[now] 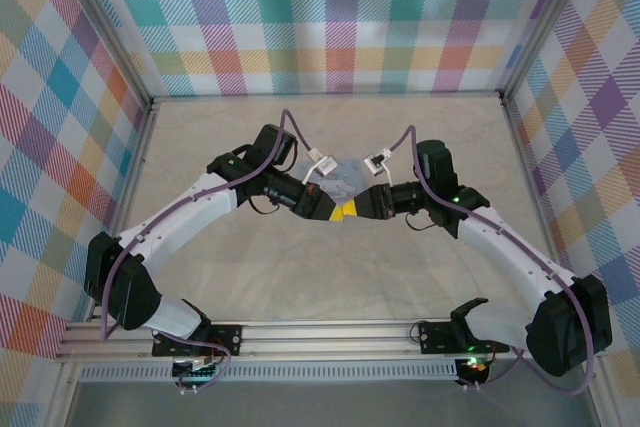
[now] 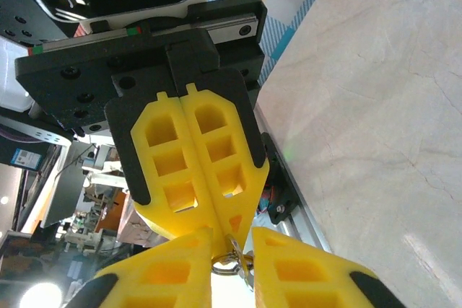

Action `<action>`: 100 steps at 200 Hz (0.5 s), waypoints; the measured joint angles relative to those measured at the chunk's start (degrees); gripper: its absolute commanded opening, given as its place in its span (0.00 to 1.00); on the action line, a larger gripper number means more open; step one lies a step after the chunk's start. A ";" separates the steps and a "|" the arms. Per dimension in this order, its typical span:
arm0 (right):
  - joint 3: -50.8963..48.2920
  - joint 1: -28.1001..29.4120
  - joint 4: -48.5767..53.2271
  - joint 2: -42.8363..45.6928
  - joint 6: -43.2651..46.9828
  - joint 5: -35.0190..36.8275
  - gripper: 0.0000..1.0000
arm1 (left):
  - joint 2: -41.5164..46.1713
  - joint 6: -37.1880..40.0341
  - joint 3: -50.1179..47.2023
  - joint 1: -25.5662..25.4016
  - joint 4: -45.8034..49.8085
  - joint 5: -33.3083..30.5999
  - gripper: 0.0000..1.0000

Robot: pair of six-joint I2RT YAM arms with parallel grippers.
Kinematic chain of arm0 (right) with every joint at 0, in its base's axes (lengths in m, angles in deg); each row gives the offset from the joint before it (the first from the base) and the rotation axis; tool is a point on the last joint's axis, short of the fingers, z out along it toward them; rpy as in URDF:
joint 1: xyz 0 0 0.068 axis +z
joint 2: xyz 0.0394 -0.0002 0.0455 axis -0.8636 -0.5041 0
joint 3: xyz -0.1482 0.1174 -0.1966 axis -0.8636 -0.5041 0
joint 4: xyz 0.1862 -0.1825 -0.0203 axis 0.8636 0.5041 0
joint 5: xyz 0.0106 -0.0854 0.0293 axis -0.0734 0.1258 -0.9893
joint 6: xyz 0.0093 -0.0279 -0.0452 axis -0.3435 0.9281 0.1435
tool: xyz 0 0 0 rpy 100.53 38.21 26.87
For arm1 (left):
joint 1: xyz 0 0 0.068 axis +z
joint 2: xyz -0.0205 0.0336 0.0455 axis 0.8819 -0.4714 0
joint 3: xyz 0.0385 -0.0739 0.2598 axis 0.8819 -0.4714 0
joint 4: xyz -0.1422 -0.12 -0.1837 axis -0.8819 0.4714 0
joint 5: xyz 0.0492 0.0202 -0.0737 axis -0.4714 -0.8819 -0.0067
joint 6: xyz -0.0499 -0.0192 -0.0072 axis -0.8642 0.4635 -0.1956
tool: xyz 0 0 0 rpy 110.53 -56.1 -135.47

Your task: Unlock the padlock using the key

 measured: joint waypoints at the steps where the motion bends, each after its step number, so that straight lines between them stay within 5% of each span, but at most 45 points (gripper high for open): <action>1: 0.02 0.00 0.00 0.00 0.02 0.00 0.11 | 0.00 0.00 0.00 0.00 0.00 0.00 0.00; 39: 0.13 0.00 1.11 0.04 1.42 0.48 0.00 | 0.31 0.00 -0.22 0.00 0.37 -0.09 0.00; 85: 0.28 0.07 1.95 1.64 2.23 2.10 0.00 | 1.27 -0.76 -0.94 0.68 -0.87 -0.15 0.00; 100: 0.28 0.07 1.92 2.51 2.40 3.17 0.00 | 1.84 -1.31 -1.22 0.94 -1.77 -0.11 0.15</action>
